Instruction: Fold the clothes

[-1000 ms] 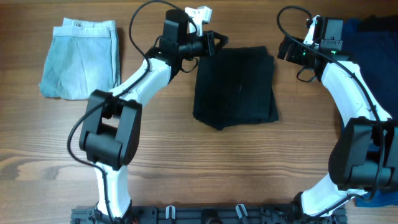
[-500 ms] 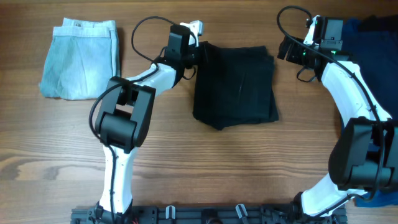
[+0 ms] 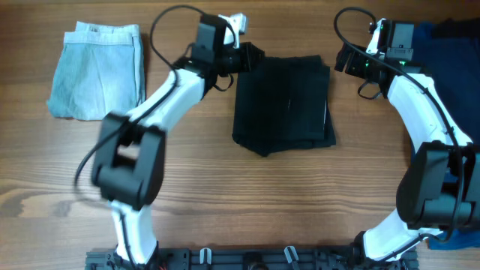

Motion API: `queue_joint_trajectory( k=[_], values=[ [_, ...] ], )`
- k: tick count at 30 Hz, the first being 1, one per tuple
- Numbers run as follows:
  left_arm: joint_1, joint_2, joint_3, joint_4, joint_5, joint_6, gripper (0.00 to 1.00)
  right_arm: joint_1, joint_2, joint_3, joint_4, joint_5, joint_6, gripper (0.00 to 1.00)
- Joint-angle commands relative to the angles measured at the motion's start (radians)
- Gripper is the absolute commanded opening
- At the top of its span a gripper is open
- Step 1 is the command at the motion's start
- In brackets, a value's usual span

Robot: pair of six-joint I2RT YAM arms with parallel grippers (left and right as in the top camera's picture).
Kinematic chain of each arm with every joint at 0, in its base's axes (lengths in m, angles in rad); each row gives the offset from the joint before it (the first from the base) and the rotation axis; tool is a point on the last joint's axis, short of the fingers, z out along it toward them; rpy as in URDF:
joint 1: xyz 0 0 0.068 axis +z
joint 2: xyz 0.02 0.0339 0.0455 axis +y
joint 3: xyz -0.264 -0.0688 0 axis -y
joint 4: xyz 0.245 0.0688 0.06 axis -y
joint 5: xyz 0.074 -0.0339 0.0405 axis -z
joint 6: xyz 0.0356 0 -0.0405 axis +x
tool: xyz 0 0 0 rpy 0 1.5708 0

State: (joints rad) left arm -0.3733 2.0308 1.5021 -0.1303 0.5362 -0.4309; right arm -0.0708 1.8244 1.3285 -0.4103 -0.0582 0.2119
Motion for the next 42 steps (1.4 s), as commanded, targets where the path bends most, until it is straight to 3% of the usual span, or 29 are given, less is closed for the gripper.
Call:
queue_joint_trajectory(
  k=[1, 5, 12, 16, 22, 26, 33, 42],
  values=[
    [-0.008, -0.114, 0.0, -0.233, 0.032, 0.114, 0.04, 0.001, 0.004, 0.001, 0.002, 0.013, -0.002, 0.99],
    [-0.019, -0.077, -0.023, -0.546, 0.031, 0.193, 0.04, 0.001, 0.004, 0.001, 0.002, 0.013, -0.003, 1.0],
    [-0.082, 0.033, -0.161, -0.533, 0.029, 0.192, 0.04, 0.001, 0.004, 0.001, 0.002, 0.013, -0.002, 0.99],
    [-0.093, 0.084, -0.193, -0.532, -0.069, 0.189, 0.04, 0.001, 0.004, 0.001, 0.002, 0.013, -0.002, 0.99],
    [-0.099, -0.05, -0.079, -0.553, -0.084, 0.175, 0.04, 0.001, 0.004, 0.001, 0.002, 0.014, -0.002, 0.99],
    [-0.143, -0.153, -0.069, -0.429, -0.084, 0.091, 0.04, 0.001, 0.004, 0.001, 0.002, 0.013, -0.002, 0.99],
    [-0.321, -0.068, -0.069, -0.193, -0.082, -0.174, 0.04, 0.001, 0.004, 0.001, 0.002, 0.013, -0.002, 0.99],
    [-0.534, 0.069, -0.069, -0.081, -0.315, -0.183, 0.1, 0.001, 0.004, 0.001, 0.002, 0.014, -0.003, 0.99]
  ],
)
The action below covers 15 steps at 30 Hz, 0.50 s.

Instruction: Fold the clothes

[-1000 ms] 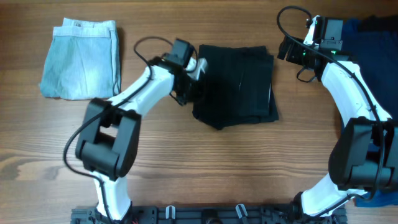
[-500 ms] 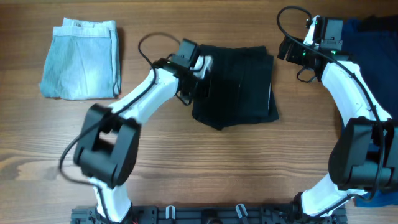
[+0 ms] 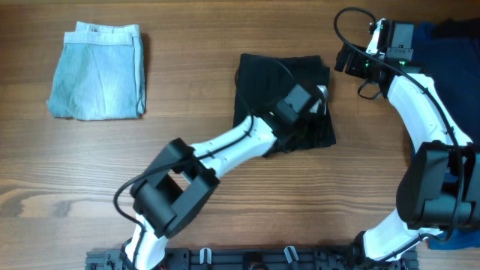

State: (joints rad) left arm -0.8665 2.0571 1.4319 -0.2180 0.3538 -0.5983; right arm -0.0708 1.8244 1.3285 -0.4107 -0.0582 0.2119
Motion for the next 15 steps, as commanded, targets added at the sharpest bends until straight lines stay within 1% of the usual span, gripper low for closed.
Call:
queue_joint_trajectory(
  k=[1, 5, 8, 9, 12, 15],
  values=[
    [-0.053, 0.057, 0.001, 0.008, -0.164, -0.01, 0.1, 0.001, 0.004, 0.001, 0.003, 0.013, -0.002, 1.0],
    [-0.063, 0.116, 0.001, -0.026, -0.27, -0.008, 0.11, 0.001, 0.004, 0.001, 0.002, 0.013, -0.002, 1.0],
    [-0.043, 0.134, 0.001, -0.1, -0.372, -0.009, 0.12, 0.001, 0.004, 0.001, 0.003, 0.013, -0.002, 0.99],
    [-0.032, 0.134, 0.001, -0.129, -0.384, -0.009, 0.1, 0.001, 0.004, 0.001, 0.002, 0.014, -0.002, 1.0],
    [0.023, 0.134, 0.001, -0.271, -0.389, -0.009, 0.04, 0.001, 0.004, 0.001, 0.002, 0.014, -0.002, 1.0],
    [0.093, 0.131, 0.001, -0.417, -0.389, -0.009, 0.04, 0.001, 0.004, 0.001, 0.002, 0.013, -0.002, 0.99]
  ],
)
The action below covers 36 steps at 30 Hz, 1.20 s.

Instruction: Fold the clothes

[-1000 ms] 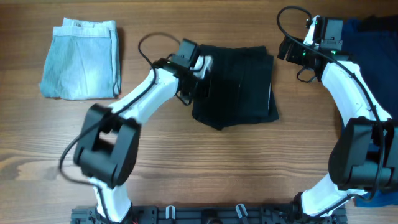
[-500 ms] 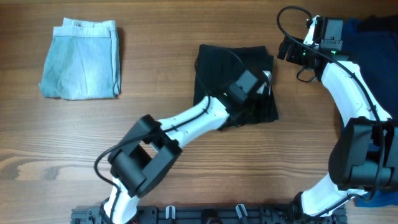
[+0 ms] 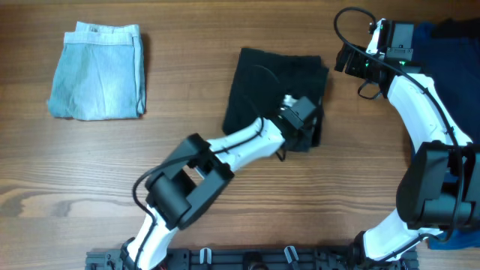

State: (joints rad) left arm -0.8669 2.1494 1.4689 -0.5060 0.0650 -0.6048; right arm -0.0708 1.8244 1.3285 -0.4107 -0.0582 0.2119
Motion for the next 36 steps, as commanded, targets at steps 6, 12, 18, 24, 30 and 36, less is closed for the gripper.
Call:
queue_joint_trajectory(
  k=[6, 12, 18, 24, 30, 36],
  values=[
    [0.344, 0.026, -0.035, -0.351, -0.313, 0.055, 0.05, 0.001, 0.004, 0.001, 0.003, 0.013, -0.002, 0.99],
    [0.576, 0.021, 0.032, -0.366, -0.429, 0.055, 0.24, 0.001, 0.004, 0.001, 0.002, 0.013, -0.002, 0.99],
    [0.639, -0.103, 0.256, -0.54, -0.319, 0.055, 0.4, 0.001, 0.004, 0.001, 0.002, 0.013, -0.002, 0.99],
    [0.64, -0.18, 0.258, -0.538, -0.188, 0.047, 0.76, 0.001, 0.004, 0.001, 0.002, 0.013, -0.002, 0.99],
    [0.64, -0.097, 0.173, -0.514, -0.031, 0.046, 0.78, 0.001, 0.004, 0.001, 0.003, 0.013, -0.002, 0.99],
    [0.638, -0.018, 0.032, -0.442, -0.024, 0.037, 0.79, 0.001, 0.004, 0.001, 0.002, 0.013, -0.002, 0.99]
  ],
)
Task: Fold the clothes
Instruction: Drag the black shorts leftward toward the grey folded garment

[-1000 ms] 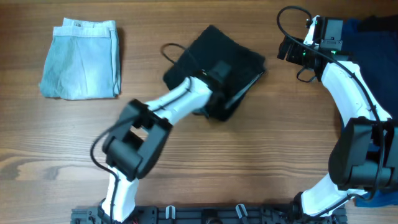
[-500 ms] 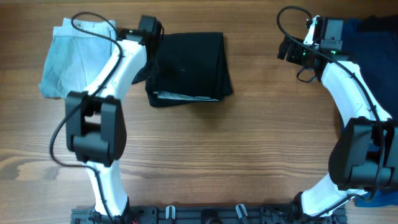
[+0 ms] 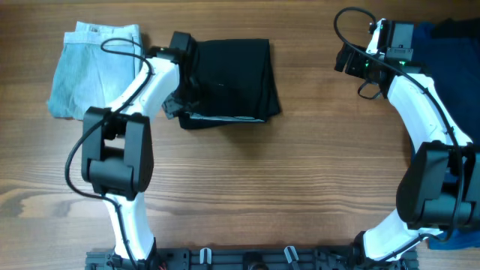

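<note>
A black folded garment (image 3: 232, 75) lies at the upper middle of the wooden table, just right of a folded light-blue garment (image 3: 96, 71). My left gripper (image 3: 182, 82) sits at the black garment's left edge, dark against dark cloth, and appears shut on that edge. My right gripper (image 3: 343, 61) hovers over bare wood at the upper right, away from both garments. Its jaws are too dark and small to read.
A heap of dark blue clothes (image 3: 450, 34) lies at the far right edge behind the right arm. The arm bases and a rail (image 3: 247, 259) run along the front edge of the table.
The black garment has moved from the table's centre to the upper left, beside the light-blue garment. My left gripper moved with it, from its lower right part to its left edge. The right arm is unchanged.
My left gripper was at the black garment's upper left corner, the garment lying centre right. Then it was on the garment's lower right part, and the cloth became narrower. Now the folded black garment lies next to the light-blue one. The right arm stayed still throughout.
</note>
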Motion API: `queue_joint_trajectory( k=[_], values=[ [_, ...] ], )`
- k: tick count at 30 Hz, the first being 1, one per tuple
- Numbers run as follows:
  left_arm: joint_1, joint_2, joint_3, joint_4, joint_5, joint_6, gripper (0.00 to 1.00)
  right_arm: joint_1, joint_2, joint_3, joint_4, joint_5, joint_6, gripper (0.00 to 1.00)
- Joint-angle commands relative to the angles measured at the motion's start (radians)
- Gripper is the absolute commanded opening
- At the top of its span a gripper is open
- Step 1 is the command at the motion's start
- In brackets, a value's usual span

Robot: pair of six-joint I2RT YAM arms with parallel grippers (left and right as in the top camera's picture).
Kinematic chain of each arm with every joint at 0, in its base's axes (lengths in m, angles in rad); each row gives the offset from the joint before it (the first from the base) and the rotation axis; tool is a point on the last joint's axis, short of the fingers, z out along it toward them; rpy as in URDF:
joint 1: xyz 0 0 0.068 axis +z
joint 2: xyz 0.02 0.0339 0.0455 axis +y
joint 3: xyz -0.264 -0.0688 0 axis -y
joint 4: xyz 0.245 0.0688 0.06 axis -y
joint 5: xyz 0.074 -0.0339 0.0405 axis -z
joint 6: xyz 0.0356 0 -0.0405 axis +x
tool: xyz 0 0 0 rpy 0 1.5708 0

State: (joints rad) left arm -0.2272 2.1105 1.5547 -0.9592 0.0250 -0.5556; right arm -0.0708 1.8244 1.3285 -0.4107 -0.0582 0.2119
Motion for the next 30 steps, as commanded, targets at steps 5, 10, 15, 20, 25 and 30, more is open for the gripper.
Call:
queue_joint_trajectory(
  k=[5, 10, 15, 20, 25, 30],
  values=[
    [-0.002, 0.021, -0.072, -0.018, 0.016, -0.029, 0.87, 0.001, 0.004, 0.001, 0.002, 0.013, -0.002, 1.0],
    [-0.016, 0.022, -0.083, 0.01, 0.016, -0.03, 0.87, 0.001, 0.004, 0.001, 0.002, 0.013, -0.002, 1.0],
    [-0.024, 0.022, -0.159, 0.118, 0.017, -0.03, 0.87, 0.001, 0.004, 0.001, 0.002, 0.013, -0.002, 0.99],
    [-0.022, 0.0, -0.159, 0.103, 0.05, -0.028, 0.94, 0.001, 0.004, 0.001, 0.002, 0.013, -0.002, 0.99],
    [-0.002, -0.142, -0.154, 0.099, 0.05, -0.025, 0.96, 0.001, 0.004, 0.001, 0.003, 0.013, -0.002, 0.99],
    [0.0, -0.227, -0.154, 0.133, 0.092, 0.073, 1.0, 0.001, 0.004, 0.001, 0.002, 0.013, -0.002, 0.99]
  ],
)
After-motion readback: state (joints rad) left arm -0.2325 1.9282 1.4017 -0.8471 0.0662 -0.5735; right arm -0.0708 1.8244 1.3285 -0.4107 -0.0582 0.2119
